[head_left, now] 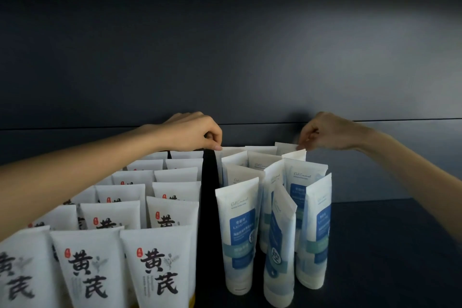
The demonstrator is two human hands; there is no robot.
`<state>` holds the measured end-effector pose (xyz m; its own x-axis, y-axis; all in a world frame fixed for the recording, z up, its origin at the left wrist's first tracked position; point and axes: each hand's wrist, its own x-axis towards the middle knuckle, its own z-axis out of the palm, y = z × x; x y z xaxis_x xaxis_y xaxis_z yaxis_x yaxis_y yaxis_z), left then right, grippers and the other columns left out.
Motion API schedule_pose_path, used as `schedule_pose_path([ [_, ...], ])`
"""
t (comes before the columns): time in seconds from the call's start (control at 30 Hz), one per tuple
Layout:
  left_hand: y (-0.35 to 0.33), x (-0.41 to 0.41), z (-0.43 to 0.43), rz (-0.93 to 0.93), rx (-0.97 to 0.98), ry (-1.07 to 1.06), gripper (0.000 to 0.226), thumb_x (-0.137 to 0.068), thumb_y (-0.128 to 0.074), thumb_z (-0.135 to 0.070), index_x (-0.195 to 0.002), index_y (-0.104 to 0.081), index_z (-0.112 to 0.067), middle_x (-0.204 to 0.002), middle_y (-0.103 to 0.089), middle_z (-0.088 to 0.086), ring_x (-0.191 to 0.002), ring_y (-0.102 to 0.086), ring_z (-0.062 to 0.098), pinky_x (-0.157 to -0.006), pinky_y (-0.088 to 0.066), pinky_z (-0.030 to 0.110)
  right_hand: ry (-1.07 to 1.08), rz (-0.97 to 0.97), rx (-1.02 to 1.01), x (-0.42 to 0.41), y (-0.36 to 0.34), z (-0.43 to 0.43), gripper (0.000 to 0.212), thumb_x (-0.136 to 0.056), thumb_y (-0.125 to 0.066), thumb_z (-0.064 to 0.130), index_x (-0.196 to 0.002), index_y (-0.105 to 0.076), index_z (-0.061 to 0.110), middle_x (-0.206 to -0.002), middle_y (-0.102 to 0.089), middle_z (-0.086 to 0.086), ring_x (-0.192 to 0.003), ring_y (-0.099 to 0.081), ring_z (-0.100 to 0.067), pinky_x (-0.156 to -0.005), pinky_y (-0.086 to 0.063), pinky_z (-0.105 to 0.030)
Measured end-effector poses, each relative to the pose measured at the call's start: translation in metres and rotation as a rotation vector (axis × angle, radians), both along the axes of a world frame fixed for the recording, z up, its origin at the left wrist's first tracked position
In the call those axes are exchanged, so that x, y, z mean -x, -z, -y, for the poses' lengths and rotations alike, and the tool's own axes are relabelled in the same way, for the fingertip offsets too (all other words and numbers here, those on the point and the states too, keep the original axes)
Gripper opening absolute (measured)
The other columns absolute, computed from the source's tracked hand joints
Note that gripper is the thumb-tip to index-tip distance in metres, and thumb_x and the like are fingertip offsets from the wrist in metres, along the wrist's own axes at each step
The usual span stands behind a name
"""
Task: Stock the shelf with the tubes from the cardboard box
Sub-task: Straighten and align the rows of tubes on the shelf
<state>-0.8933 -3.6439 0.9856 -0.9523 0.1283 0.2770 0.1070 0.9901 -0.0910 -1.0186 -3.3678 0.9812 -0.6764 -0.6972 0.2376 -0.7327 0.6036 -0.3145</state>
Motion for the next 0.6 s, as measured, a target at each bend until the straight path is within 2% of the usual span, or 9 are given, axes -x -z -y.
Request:
schedule_pose_path([
  [0.1,0.000,0.000,0.000,0.005,-0.009,0.005,0.015,-0.088,-0.061,-0.043,-0.082,-0.068,-0.032,-0.073,-0.063,-0.015,-0.068,-0.054,0.000,-0.055,-0.030,0.023,-0.004,-0.110,-0.002,-0.001,0.004,-0.003,0.006,-0.080,-0.071,0.009,-0.082,-0.075,0.012,-0.063,-0.060,0.010,-0.058,-0.050,-0.004,-0.057,-0.037,-0.008],
  [0.2,0.000,-0.001,0.000,0.020,-0.019,0.012,0.014,-0.089,-0.060,-0.043,-0.083,-0.069,-0.034,-0.077,-0.064,-0.018,-0.073,-0.055,-0.002,-0.057,-0.032,0.022,0.006,-0.169,0.013,-0.002,0.005,-0.004,0.005,-0.079,-0.073,0.012,-0.083,-0.076,0.010,-0.063,-0.060,0.008,-0.059,-0.050,-0.005,-0.056,-0.036,-0.009],
  [0.27,0.000,0.000,0.000,0.023,-0.016,0.015,0.014,-0.089,-0.059,-0.042,-0.084,-0.069,-0.034,-0.082,-0.065,-0.016,-0.078,-0.056,0.000,-0.058,-0.032,0.023,0.006,-0.167,0.034,-0.002,0.005,-0.005,0.006,-0.079,-0.074,0.013,-0.083,-0.076,0.010,-0.066,-0.063,0.006,-0.061,-0.052,-0.005,-0.057,-0.036,-0.009],
  [0.4,0.001,0.001,0.000,0.007,0.001,0.022,0.013,-0.090,-0.058,-0.040,-0.083,-0.067,-0.035,-0.088,-0.065,-0.016,-0.084,-0.056,0.002,-0.059,-0.032,0.023,-0.003,-0.173,0.080,-0.003,0.009,-0.004,0.006,-0.078,-0.074,0.012,-0.083,-0.076,0.009,-0.068,-0.064,0.007,-0.060,-0.054,0.003,-0.059,-0.037,-0.001],
  [0.6,0.002,0.001,0.002,-0.007,0.022,0.031,0.012,-0.091,-0.057,-0.041,-0.081,-0.065,-0.038,-0.088,-0.063,-0.017,-0.085,-0.055,0.004,-0.060,-0.032,0.023,0.015,-0.118,0.172,-0.001,0.015,-0.003,0.003,-0.078,-0.075,0.008,-0.080,-0.076,0.009,-0.066,-0.065,0.009,-0.054,-0.055,0.015,-0.059,-0.039,0.000],
])
